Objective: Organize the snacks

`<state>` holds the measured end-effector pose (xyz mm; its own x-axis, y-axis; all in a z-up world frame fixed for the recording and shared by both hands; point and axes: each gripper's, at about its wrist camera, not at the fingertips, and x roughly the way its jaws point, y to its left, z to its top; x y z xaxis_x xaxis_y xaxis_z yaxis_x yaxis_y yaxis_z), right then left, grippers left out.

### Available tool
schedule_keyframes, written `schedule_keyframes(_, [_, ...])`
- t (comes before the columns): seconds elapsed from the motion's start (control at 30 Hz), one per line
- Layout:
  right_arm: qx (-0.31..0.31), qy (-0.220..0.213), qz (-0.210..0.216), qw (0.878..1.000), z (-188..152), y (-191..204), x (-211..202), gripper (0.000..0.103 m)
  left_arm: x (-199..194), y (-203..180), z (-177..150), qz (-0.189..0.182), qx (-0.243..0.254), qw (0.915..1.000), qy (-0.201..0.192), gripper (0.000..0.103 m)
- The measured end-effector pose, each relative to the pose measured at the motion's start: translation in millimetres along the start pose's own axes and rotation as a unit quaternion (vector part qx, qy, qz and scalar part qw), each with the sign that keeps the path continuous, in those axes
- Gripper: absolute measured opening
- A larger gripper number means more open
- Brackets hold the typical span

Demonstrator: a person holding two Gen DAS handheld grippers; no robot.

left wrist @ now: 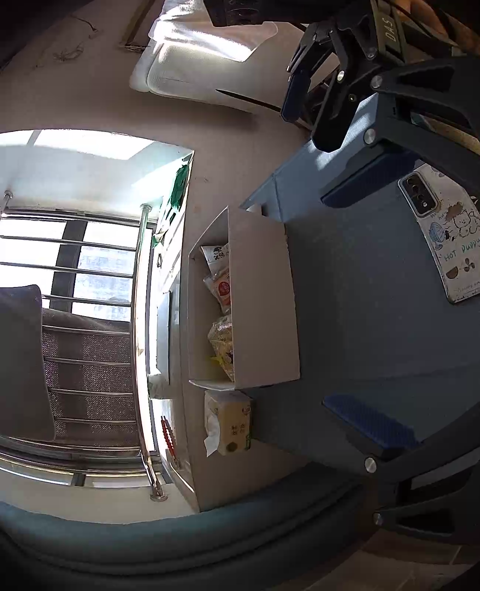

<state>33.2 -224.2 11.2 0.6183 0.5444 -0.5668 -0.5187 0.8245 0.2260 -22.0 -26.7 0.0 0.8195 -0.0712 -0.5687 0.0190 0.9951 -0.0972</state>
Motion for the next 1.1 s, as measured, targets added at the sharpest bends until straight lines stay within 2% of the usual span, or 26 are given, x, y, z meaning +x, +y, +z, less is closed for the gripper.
schedule_keyframes(1.1, [-0.002,-0.003,-0.001,1.000,-1.0,1.5,-4.9,0.103,-1.4,0.7,0.0,-0.004,-0.005,1.0000,0.003,0.103])
